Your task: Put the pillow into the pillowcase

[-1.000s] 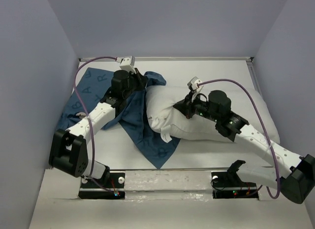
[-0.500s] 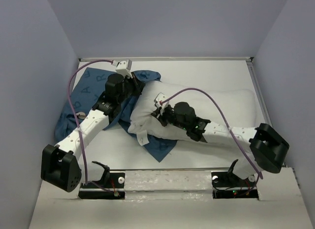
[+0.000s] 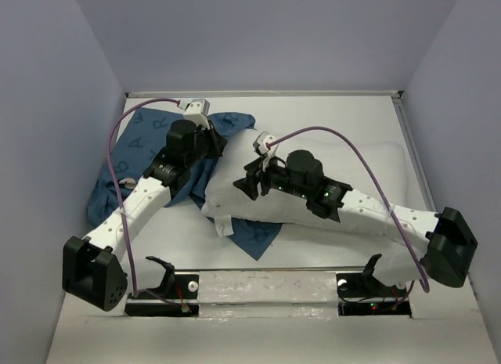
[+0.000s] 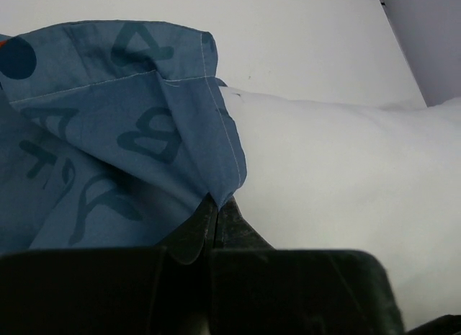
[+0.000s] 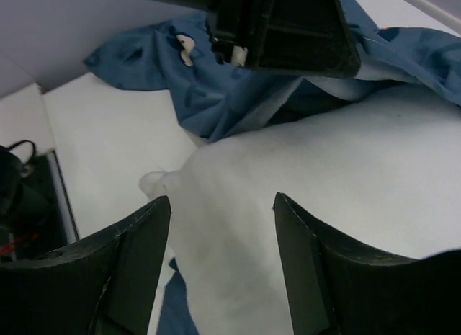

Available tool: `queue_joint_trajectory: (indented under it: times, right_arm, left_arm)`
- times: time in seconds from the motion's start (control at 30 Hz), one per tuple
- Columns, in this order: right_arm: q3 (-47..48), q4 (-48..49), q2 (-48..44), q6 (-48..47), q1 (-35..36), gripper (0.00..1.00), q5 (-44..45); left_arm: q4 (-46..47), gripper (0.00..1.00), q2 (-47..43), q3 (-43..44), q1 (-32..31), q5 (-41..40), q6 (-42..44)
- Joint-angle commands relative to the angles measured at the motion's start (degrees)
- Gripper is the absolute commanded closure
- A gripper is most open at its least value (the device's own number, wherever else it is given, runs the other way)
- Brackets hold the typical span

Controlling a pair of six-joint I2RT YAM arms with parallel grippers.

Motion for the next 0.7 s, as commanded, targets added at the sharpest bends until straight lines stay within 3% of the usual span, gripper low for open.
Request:
queue_joint_trajectory:
  times: [0.0, 0.17, 0.27, 0.4, 0.57, 0.67]
  right_arm:
    - [4.8, 4.7, 5.5, 9.1, 0.0, 0.36, -4.4]
    - [9.6, 12.4, 14.2, 12.9, 0.0, 0.32, -6.4]
    - [10.3, 14.9, 17.4, 15.5, 0.0, 0.29, -1.7]
    - [9.0, 19.6, 19.2, 17.4, 0.0, 0.34, 2.3]
    - [12.1, 23.0, 24.0, 19.5, 0.0, 0.36, -0.1]
    - [12.3, 26.0, 25.6, 21.2, 0.0, 0.39, 0.8]
  left_arm:
    - [1.8, 1.0, -3.6, 0.6, -0.4, 2.2, -0.3]
    - [1.9, 1.0, -4.5, 0.0, -0.4, 2.8, -0.8]
    - [2.5, 1.0, -4.7, -0.3, -0.4, 3.6, -1.4]
    - [2.2, 1.0, -5.7, -0.6, -0.4, 4.0, -1.7]
    - [2.4, 1.0, -6.6, -1.1, -0.4, 5.0, -2.3]
    - [1.8, 1.0, -7.5, -1.6, -0.4, 1.6, -2.2]
